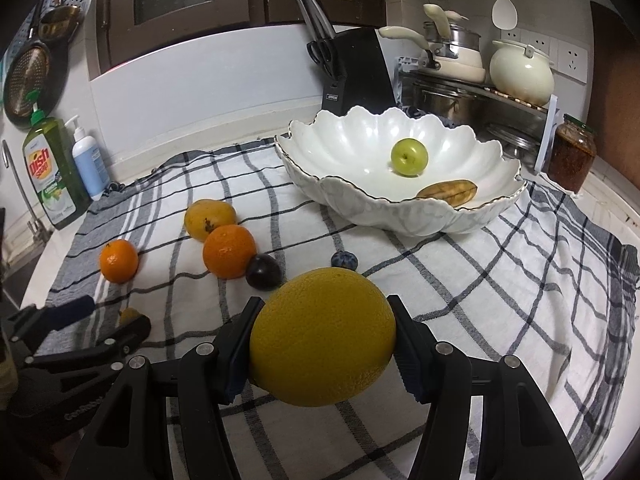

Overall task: Organize fruits
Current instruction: 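Grasp the small brown fruit with the left tool while the right tool holds the lemon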

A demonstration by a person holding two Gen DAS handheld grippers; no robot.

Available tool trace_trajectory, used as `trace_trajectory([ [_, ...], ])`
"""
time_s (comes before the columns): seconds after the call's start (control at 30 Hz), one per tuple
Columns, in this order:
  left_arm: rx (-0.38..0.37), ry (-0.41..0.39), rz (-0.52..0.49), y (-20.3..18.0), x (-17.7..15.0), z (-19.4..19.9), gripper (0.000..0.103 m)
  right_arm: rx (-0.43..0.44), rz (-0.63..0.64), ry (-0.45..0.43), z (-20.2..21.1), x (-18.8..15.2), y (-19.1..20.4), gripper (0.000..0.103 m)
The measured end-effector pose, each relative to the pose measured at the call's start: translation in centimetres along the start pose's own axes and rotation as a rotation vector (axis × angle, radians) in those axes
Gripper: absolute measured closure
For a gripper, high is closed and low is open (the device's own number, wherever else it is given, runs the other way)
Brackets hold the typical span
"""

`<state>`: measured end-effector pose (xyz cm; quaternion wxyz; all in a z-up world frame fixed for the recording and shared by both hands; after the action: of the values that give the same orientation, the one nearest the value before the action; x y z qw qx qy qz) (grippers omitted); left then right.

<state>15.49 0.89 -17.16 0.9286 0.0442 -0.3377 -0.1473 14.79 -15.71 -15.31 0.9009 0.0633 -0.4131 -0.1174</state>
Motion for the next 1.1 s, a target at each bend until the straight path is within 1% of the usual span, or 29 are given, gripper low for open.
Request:
trace_trajectory([
  [0.03,-0.003,0.005,-0.004,-0.1,-0.1,-0.2,0.039,-0.001,-0.001,0.001,0.0,0.0,0.0,0.042],
  [0.07,-0.007,0.009,-0.007,-0.3,-0.1,-0.3,0.040,-0.001,-0.004,0.003,-0.1,0.0,-0.1,0.042],
  [0.1,-0.009,0.013,-0.010,-0.4,-0.1,-0.4,0.044,0.000,-0.005,0.004,-0.1,0.0,-0.1,0.042],
  [0.13,-0.014,0.018,-0.012,-0.5,-0.2,-0.6,0.051,0.000,-0.005,0.006,-0.1,0.0,-0.1,0.042],
  [0.2,-0.032,0.018,-0.006,-0.6,-0.2,-0.7,0.056,0.000,-0.005,0.011,-0.2,-0.1,-0.1,0.042],
  [0.23,-0.030,0.019,-0.007,-0.7,-0.2,-0.7,0.057,0.002,-0.006,0.011,-0.3,-0.1,-0.2,0.042],
  [0.27,-0.028,0.017,-0.011,-0.8,-0.2,-0.7,0.061,0.004,-0.006,0.012,-0.2,-0.2,-0.2,0.042],
  [0.3,-0.027,0.017,-0.011,-0.7,-0.1,-0.7,0.068,0.005,-0.007,0.012,-0.2,-0.2,-0.2,0.042],
  [0.37,-0.029,0.009,-0.003,-0.6,-0.1,-0.6,0.077,0.003,-0.005,0.012,-0.2,-0.2,-0.2,0.042],
  [0.53,-0.030,0.007,-0.006,-0.5,0.0,-0.5,0.078,0.003,-0.004,0.007,-0.1,-0.1,-0.2,0.042],
  [0.67,-0.019,-0.010,-0.010,-0.4,0.3,0.2,0.078,0.004,-0.008,0.003,0.1,0.1,-0.3,0.042],
  [0.77,-0.013,-0.024,-0.010,-0.3,0.8,0.7,0.078,0.003,-0.012,-0.003,0.3,0.4,-0.4,0.042],
  [1.1,-0.025,-0.060,-0.044,-1.3,2.9,2.3,0.078,0.002,-0.035,-0.040,1.8,2.0,-1.4,0.042],
])
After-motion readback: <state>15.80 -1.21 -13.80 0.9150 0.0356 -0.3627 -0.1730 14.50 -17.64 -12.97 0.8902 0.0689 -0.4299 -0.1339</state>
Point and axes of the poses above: each gripper's, at about its wrist camera, not at the fingertips, and z roughly against the way its jaws point, y to its left, x to its top, the point moved 7 cm from there along -z, roughly the way its jaws point, and after that the axes turned 13 degrees about -z, right-handed, at the moved point
